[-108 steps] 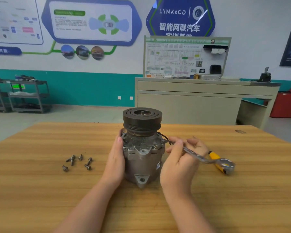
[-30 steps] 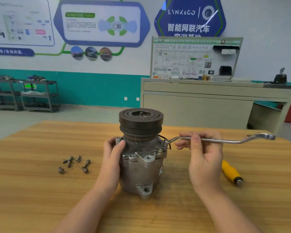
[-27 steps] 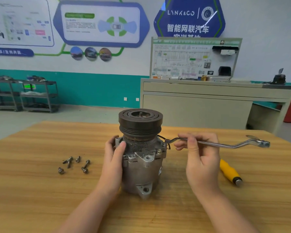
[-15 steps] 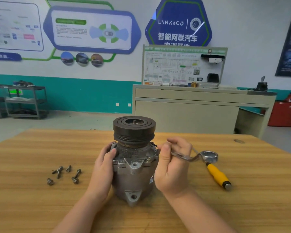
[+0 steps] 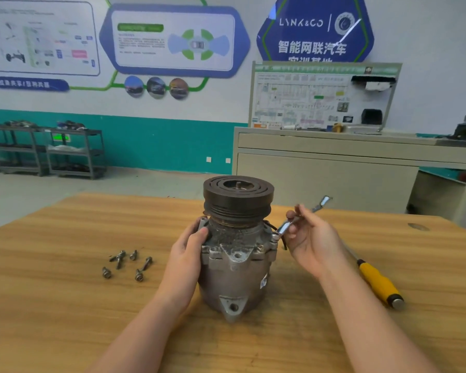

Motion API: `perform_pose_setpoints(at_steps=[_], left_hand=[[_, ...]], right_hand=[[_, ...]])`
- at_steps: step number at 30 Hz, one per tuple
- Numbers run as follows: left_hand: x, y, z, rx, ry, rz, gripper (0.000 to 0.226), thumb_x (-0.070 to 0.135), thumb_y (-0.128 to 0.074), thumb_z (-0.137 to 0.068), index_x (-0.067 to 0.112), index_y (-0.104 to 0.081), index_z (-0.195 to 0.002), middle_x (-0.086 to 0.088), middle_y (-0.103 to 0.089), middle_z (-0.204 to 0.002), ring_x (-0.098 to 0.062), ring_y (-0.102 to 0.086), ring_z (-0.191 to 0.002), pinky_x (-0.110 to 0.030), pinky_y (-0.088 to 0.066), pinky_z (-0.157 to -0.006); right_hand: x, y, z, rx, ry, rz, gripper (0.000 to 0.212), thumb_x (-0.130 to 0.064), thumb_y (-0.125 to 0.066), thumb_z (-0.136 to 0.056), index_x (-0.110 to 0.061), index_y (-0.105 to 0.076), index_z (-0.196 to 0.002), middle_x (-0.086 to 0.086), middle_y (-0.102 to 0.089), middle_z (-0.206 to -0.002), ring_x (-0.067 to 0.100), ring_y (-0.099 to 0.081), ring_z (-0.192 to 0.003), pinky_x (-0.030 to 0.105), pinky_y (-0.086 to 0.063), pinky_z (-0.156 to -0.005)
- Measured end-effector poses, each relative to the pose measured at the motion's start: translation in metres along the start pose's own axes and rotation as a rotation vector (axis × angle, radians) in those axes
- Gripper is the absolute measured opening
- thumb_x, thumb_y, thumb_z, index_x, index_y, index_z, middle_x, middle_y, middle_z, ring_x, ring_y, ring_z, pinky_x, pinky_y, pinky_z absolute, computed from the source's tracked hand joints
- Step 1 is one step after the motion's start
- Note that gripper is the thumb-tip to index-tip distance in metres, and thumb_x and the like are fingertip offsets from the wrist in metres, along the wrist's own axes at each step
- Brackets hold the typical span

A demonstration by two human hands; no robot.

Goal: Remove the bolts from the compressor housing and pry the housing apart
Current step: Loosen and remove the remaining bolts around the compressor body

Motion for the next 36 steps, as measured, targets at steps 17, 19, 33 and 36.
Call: perform_pose_setpoints(at_steps=[17, 19, 33, 36], left_hand=[[0.003, -0.002, 0.0, -0.01, -0.008, -0.043, 0.027, 0.033, -0.043, -0.102, 0.039, -0.056, -0.125, 0.01, -0.066, -0.124, -0.007, -0.059, -0.117, -0.032, -0.045, -0.102], [0.003, -0.001, 0.0, -0.005, -0.015, -0.061, 0.03, 0.033, -0.042, -0.102, 0.037, -0.054, -0.129, 0.01, -0.064, -0.126, -0.006, -0.057, -0.118, -0.032, -0.044, -0.104], [-0.001, -0.002, 0.0, -0.04, 0.023, -0.045, 0.052, 0.045, -0.047, -0.093, 0.032, -0.049, -0.143, 0.005, -0.059, -0.138, -0.016, -0.051, -0.131, -0.046, -0.033, -0.117], [-0.001, -0.002, -0.002, -0.044, 0.031, -0.044, 0.066, 0.052, -0.048, -0.079, 0.033, -0.05, -0.143, 0.006, -0.06, -0.138, -0.015, -0.051, -0.131, -0.045, -0.033, -0.117]], right_hand=[[-0.024, -0.023, 0.088, -0.201, 1.308, 0.667, 0.011, -0.035, -0.044, -0.102, -0.043, -0.051, -0.1, -0.012, -0.063, -0.083, 0.011, -0.062, -0.058, 0.022, -0.05, -0.057], [-0.016, -0.028, 0.094, -0.332, 1.4, 0.737, 0.014, -0.031, -0.043, -0.104, -0.023, -0.054, -0.099, -0.005, -0.057, -0.082, 0.009, -0.058, -0.064, 0.019, -0.047, -0.062], [-0.007, 0.003, 0.005, 0.093, 0.148, -0.028, 0.022, -0.016, -0.037, -0.104, -0.01, -0.05, -0.087, 0.007, -0.063, -0.055, 0.013, -0.05, -0.038, 0.017, -0.038, -0.038], [-0.013, 0.006, 0.012, 0.084, 0.255, -0.112, 0.022, -0.025, -0.04, -0.104, -0.01, -0.049, -0.09, 0.009, -0.07, -0.065, 0.014, -0.062, -0.048, 0.02, -0.048, -0.045]])
Point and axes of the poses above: each hand's wrist, its own z-axis away from the middle knuckle, its own y-axis out of the back of the hand, x = y × z, the point moved 6 cm from there along -z, towards the middle knuckle
